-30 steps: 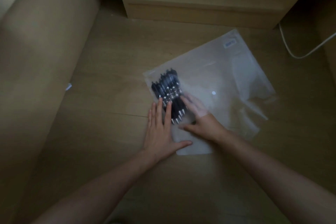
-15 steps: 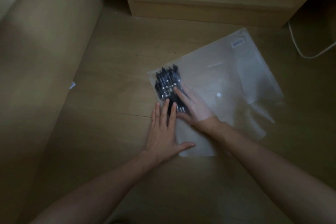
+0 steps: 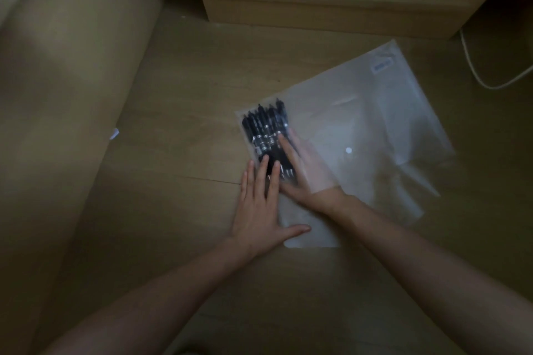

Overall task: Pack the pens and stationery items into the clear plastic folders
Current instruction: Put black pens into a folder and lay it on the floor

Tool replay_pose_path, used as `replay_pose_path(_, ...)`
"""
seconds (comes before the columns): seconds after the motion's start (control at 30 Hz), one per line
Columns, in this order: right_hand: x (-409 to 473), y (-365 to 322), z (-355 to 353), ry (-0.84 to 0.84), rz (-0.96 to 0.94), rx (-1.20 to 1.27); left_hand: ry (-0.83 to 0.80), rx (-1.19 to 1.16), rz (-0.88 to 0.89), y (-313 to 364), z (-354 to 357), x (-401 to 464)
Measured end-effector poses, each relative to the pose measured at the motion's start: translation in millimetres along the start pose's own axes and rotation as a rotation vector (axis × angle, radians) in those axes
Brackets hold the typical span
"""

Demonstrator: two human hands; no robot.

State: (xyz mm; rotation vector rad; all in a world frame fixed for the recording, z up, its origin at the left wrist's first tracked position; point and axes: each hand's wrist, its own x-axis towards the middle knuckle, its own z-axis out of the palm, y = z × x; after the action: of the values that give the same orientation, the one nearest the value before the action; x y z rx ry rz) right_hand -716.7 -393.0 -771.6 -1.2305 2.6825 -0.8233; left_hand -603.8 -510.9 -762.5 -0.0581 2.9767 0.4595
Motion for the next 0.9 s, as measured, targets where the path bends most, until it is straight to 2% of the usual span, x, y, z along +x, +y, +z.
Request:
replay_pose_path(0.23,5.6,-1.8,-12.7,-0.12,0.052,-0.01,-0.026,0.003,-0.011,1.8,-3.7,-0.1)
replay_pose_path(0.37,3.8,7.4,-14.4,-0.174,0.14,-0.161,-0.007,-0.044,-0.003,1.6,-4.8,-0.1)
replay_pose_path(0.67,3.6,14.5,-29.6,-0.248,-0.014,0.013,0.009,-0.028,0.001,0.6,-4.3,-0.3)
replay_pose_path(0.77,-0.6,30.4,-32.6,-0.297,-0.03,-0.086,0.021,-0.037,-0.009,0.5,-4.6,-0.6)
replay_pose_path(0.9,6.2,31.4,-28.6,-0.255,-0.015,-0.178,0.031,-0.029,-0.003,0.2,-3.8,-0.3)
